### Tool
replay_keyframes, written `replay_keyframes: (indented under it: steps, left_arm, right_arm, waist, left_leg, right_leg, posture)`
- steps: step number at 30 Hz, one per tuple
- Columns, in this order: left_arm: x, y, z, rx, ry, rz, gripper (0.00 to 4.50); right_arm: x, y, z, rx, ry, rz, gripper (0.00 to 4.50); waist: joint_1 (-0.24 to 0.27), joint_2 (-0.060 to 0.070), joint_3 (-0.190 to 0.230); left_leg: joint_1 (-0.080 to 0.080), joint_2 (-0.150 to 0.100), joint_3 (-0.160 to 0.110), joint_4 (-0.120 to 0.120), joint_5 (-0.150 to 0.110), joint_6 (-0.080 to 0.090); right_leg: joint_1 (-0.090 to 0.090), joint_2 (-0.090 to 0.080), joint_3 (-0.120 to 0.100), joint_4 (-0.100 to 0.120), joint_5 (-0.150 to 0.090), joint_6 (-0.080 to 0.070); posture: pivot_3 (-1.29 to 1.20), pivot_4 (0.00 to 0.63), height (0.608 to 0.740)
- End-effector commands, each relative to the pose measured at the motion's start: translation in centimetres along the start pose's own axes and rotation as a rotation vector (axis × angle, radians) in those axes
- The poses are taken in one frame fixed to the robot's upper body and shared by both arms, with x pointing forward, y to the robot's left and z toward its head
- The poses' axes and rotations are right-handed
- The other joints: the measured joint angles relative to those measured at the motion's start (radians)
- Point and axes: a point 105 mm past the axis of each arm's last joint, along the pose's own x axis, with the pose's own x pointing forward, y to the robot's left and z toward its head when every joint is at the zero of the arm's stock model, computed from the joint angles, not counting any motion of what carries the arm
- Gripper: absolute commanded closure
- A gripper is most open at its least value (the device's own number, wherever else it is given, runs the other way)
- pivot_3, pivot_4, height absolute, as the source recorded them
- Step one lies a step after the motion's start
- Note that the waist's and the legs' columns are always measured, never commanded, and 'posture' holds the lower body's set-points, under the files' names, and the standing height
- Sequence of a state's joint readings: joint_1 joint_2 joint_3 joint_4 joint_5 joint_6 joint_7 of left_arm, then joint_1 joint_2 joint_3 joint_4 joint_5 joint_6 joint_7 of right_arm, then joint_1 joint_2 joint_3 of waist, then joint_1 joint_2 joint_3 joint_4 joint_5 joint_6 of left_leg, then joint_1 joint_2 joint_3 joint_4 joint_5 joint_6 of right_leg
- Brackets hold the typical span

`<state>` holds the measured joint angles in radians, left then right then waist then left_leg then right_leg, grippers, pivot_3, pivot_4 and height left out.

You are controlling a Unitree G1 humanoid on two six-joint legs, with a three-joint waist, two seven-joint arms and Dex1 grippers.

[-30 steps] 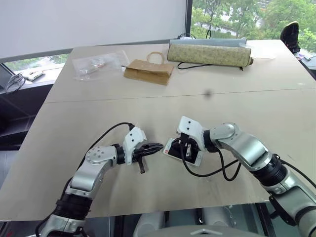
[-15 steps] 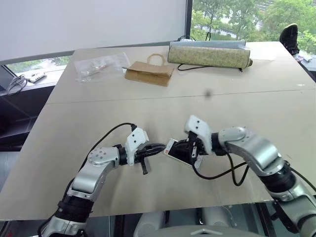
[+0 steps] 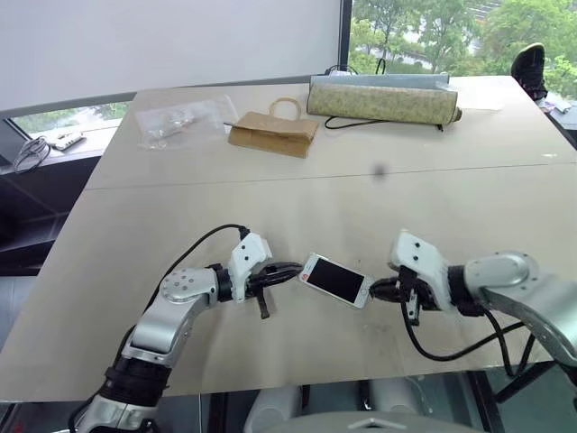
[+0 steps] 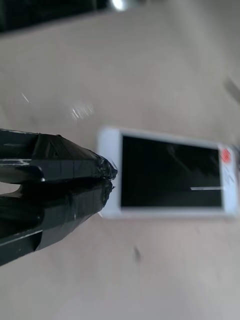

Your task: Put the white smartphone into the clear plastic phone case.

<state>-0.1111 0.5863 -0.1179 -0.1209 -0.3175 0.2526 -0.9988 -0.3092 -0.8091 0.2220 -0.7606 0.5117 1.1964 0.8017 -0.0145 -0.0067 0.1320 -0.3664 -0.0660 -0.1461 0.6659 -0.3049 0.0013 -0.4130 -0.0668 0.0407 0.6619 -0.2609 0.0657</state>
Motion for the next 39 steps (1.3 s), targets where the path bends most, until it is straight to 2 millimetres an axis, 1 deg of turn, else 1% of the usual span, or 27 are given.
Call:
replay_keyframes:
  steps: [1, 8, 19, 33, 39]
  left_arm:
    - [-0.4, 0.5, 0.4, 0.02, -0.009, 0.02, 4.47]
    - [-0.7, 1.0, 0.0, 0.025, 0.011, 0.033, 4.47]
    - [-1.0, 1.2, -0.7, 0.028, 0.043, 0.041, 4.47]
    - [-0.3, 0.7, -1.1, 0.031, 0.043, 0.013, 4.47]
    - [-0.2, 0.4, -1.0, 0.03, 0.039, 0.007, 4.47]
  right_arm:
    - [-0.1, 0.5, 0.3, -0.029, 0.004, -0.001, 4.5]
    - [0.6, 0.1, 0.3, -0.028, 0.013, -0.01, 4.5]
    - [0.0, -0.2, -0.9, -0.013, 0.077, -0.028, 4.5]
    - [2.0, -0.3, -0.5, -0.036, 0.06, 0.003, 4.5]
    - [2.7, -1.4, 0.0, -0.07, 0.056, 0.01, 4.5]
  waist:
    - [0.001, 0.0, 0.0]
    - [0.002, 0.0, 0.0]
    - [0.002, 0.0, 0.0]
    - [0.003, 0.0, 0.0]
    - [0.003, 0.0, 0.0]
  left_leg:
    - [0.0, 0.0, 0.0, 0.0, 0.0, 0.0]
    - [0.0, 0.0, 0.0, 0.0, 0.001, -0.001]
    - [0.0, 0.0, 0.0, 0.0, 0.001, -0.001]
    - [0.0, 0.0, 0.0, 0.0, 0.001, -0.001]
    - [0.0, 0.0, 0.0, 0.0, 0.001, -0.001]
  right_leg:
    - [0.0, 0.0, 0.0, 0.0, 0.0, 0.0]
    - [0.0, 0.0, 0.0, 0.0, 0.0, 0.0]
    - [0.0, 0.0, 0.0, -0.001, 0.0, 0.0]
    - [0.0, 0.0, 0.0, -0.001, 0.0, 0.0]
    - [0.001, 0.0, 0.0, -0.001, 0.0, 0.0]
  posture:
    - [0.0, 0.15, 0.74]
    - [0.0, 0.15, 0.74]
    - [0.0, 0.15, 0.74]
    - [0.0, 0.15, 0.74]
    - [0.0, 0.15, 0.74]
